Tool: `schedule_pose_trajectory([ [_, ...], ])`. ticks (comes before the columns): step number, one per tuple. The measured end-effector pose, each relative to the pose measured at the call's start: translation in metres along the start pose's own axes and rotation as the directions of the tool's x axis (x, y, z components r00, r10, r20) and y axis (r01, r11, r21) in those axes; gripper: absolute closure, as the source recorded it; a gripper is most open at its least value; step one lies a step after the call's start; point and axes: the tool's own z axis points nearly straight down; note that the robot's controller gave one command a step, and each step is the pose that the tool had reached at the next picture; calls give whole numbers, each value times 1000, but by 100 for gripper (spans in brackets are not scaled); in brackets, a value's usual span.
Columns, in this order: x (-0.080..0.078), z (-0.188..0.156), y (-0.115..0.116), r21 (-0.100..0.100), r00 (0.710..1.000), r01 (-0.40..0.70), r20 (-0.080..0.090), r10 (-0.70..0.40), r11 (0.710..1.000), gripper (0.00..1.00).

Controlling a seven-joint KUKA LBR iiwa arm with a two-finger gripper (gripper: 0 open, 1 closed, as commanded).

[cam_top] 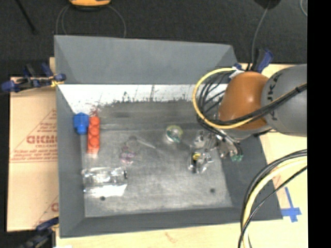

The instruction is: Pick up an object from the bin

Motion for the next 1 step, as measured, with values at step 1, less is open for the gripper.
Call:
schedule_pose_trajectory([
  [1, 7, -160, -29, 2, 999, 39, -6, -39, 999, 100],
])
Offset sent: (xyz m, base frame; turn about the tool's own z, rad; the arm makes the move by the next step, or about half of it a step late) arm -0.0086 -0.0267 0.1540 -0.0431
